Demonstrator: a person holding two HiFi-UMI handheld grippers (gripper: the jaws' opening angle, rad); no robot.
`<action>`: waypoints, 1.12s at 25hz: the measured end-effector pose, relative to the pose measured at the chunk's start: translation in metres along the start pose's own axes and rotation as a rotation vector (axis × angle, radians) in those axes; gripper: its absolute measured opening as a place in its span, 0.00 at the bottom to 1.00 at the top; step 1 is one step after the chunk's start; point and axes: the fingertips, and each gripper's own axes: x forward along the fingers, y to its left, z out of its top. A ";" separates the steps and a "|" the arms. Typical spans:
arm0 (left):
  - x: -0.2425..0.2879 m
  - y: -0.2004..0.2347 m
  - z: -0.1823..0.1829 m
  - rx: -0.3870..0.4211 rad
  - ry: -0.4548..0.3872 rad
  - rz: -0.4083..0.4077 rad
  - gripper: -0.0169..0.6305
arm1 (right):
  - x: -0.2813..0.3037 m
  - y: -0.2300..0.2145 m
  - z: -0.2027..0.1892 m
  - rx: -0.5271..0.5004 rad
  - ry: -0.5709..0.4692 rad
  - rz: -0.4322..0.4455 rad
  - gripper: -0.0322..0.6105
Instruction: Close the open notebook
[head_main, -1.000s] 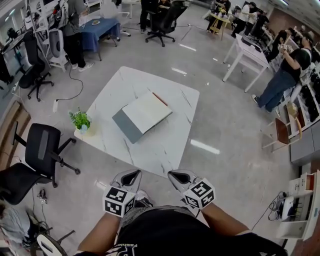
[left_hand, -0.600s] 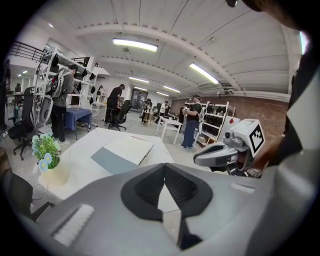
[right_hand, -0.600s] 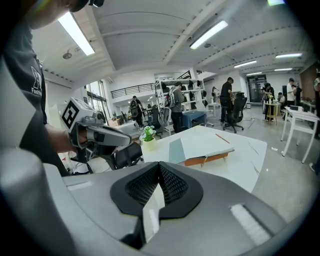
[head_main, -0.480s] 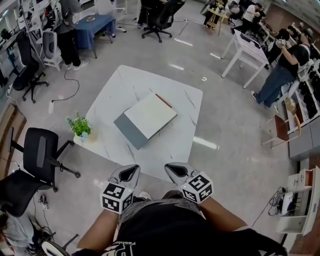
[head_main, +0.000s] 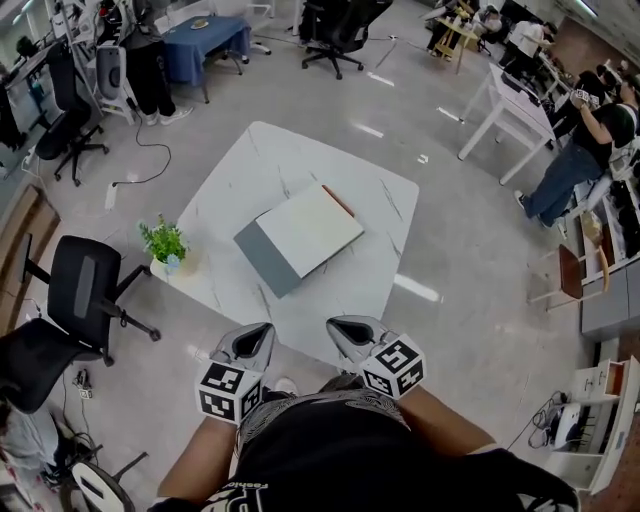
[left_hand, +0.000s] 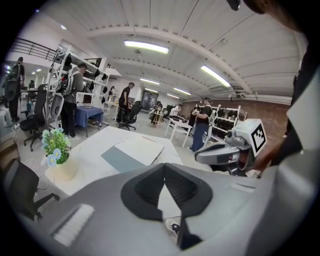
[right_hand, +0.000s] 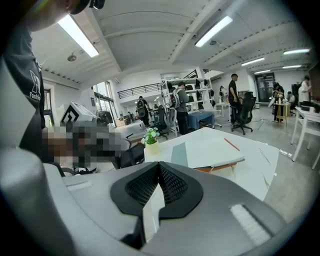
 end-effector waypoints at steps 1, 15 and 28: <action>0.001 -0.001 0.001 -0.004 -0.005 0.012 0.12 | 0.000 -0.001 0.002 -0.014 0.001 0.014 0.05; 0.018 -0.016 -0.001 -0.080 -0.012 0.110 0.12 | -0.002 -0.021 0.000 -0.072 0.030 0.137 0.05; 0.027 -0.020 0.003 -0.083 -0.014 0.123 0.12 | -0.001 -0.029 -0.004 -0.059 0.035 0.154 0.05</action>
